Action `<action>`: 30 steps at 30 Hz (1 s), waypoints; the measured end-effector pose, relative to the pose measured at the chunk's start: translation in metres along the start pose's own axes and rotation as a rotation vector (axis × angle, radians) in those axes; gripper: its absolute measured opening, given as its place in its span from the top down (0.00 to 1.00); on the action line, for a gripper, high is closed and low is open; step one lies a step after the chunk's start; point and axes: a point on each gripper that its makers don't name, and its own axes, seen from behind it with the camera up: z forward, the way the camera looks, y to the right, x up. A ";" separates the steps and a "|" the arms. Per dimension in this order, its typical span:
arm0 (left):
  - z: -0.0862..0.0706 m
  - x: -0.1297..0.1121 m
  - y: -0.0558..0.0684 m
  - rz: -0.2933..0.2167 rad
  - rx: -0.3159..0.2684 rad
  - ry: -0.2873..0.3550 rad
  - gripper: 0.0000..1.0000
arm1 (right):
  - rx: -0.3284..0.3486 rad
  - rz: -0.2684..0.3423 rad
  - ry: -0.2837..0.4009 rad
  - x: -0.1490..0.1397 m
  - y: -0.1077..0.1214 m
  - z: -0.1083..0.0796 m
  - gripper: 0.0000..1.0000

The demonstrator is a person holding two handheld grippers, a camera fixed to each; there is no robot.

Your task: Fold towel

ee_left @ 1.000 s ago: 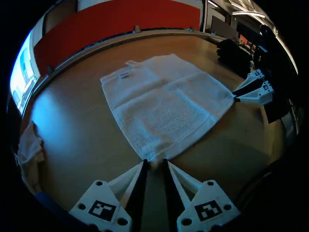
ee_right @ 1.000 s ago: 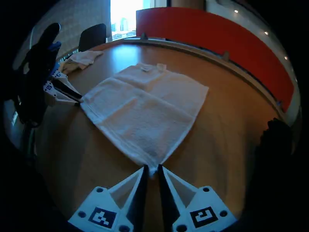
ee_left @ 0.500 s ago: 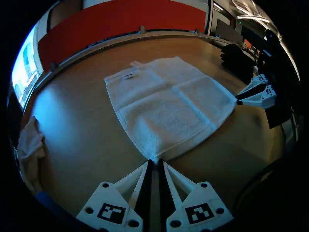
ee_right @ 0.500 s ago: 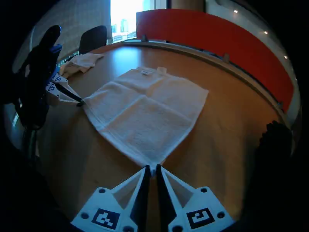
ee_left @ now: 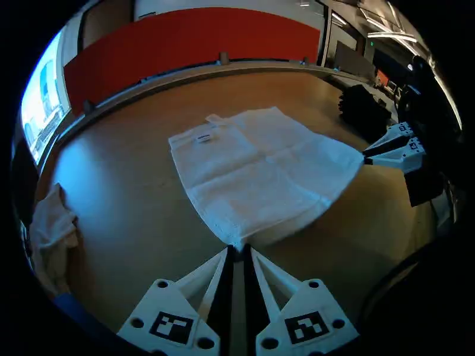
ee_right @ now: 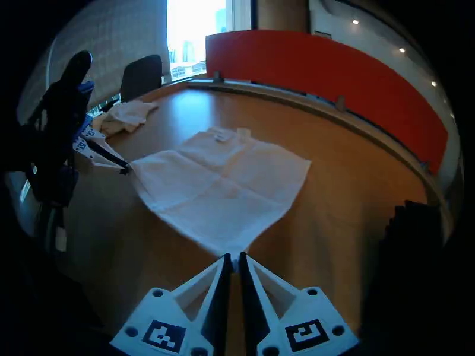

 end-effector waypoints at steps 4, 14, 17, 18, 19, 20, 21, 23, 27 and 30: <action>-0.010 0.013 -0.002 -0.010 0.008 0.017 0.89 | 0.001 0.004 0.038 0.020 0.001 -0.011 0.90; -0.034 0.040 -0.005 -0.052 0.011 0.052 0.89 | 0.002 0.000 0.114 0.062 0.002 -0.038 0.90; -0.040 0.043 -0.004 -0.063 0.006 0.053 0.89 | 0.003 -0.001 0.123 0.068 0.001 -0.046 0.90; -0.041 0.044 -0.003 -0.064 0.004 0.053 0.89 | 0.003 0.001 0.125 0.070 0.000 -0.049 0.90; -0.044 0.044 -0.002 -0.066 0.003 0.053 0.89 | 0.004 0.003 0.127 0.071 0.000 -0.052 0.90; -0.045 0.045 -0.001 -0.067 0.001 0.054 0.89 | 0.004 0.005 0.130 0.073 -0.001 -0.054 0.90; -0.047 0.045 0.000 -0.067 0.000 0.053 0.89 | 0.004 0.006 0.131 0.074 -0.001 -0.057 0.90; -0.052 0.046 0.001 -0.068 -0.002 0.053 0.89 | 0.005 0.009 0.133 0.076 -0.002 -0.063 0.90; -0.062 0.047 0.006 -0.079 -0.010 0.049 0.89 | 0.007 0.009 0.135 0.078 -0.004 -0.074 0.90; -0.070 0.048 0.010 -0.094 -0.018 0.049 0.89 | 0.009 0.010 0.136 0.080 -0.006 -0.082 0.90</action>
